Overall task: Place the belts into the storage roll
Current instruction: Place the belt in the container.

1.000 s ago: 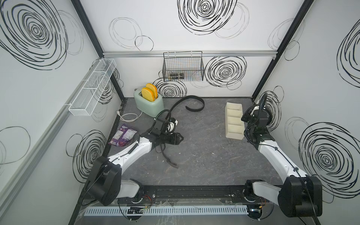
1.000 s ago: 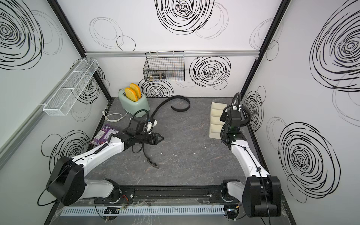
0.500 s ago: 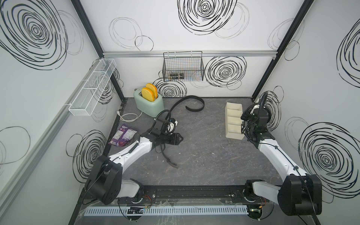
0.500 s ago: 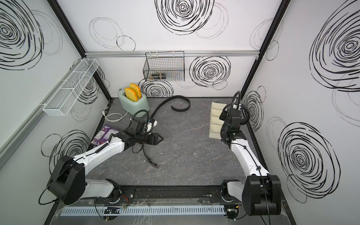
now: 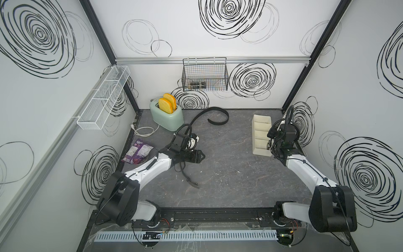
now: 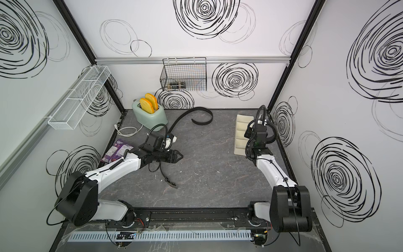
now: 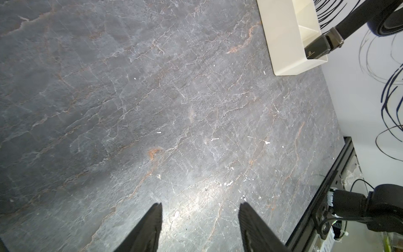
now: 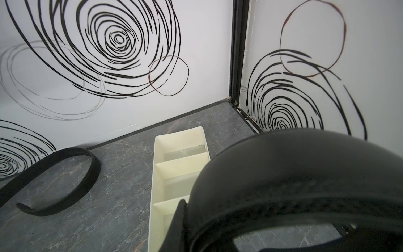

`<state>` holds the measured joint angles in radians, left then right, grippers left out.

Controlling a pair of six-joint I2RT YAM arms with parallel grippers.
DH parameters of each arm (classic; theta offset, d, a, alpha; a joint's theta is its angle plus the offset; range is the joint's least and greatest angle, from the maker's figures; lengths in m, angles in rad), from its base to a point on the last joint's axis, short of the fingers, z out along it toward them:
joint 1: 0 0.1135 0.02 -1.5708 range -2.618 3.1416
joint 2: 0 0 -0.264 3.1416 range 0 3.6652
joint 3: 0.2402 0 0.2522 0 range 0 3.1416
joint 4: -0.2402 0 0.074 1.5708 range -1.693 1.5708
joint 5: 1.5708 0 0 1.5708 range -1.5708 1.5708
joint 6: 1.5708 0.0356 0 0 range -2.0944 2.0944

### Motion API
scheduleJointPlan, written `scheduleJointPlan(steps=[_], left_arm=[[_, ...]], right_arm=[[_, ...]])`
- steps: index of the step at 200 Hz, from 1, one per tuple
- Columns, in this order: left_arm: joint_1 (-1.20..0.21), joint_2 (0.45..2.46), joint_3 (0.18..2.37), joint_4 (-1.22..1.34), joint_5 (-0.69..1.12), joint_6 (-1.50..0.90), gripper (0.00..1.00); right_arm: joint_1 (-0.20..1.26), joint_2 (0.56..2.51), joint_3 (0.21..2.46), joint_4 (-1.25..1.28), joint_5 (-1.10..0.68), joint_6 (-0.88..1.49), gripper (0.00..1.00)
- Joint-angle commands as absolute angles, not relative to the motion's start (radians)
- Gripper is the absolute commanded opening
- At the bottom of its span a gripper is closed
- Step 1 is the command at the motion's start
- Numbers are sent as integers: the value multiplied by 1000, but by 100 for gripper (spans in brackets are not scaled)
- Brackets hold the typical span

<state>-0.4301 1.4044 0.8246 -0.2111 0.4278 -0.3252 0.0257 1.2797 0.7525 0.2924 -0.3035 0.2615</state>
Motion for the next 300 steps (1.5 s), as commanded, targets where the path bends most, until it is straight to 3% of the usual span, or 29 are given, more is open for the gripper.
scheduleJointPlan(steps=[1,80,300], left_arm=[[-428,1412,812,-173,446,-328,61],[-428,1404,798,-170,450,-336,61],[-429,1391,767,-183,449,-328,61]], right_arm=[[21,1299,762,338,-308,233,0],[37,1368,714,354,-405,253,0],[163,1400,613,524,-370,489,0]])
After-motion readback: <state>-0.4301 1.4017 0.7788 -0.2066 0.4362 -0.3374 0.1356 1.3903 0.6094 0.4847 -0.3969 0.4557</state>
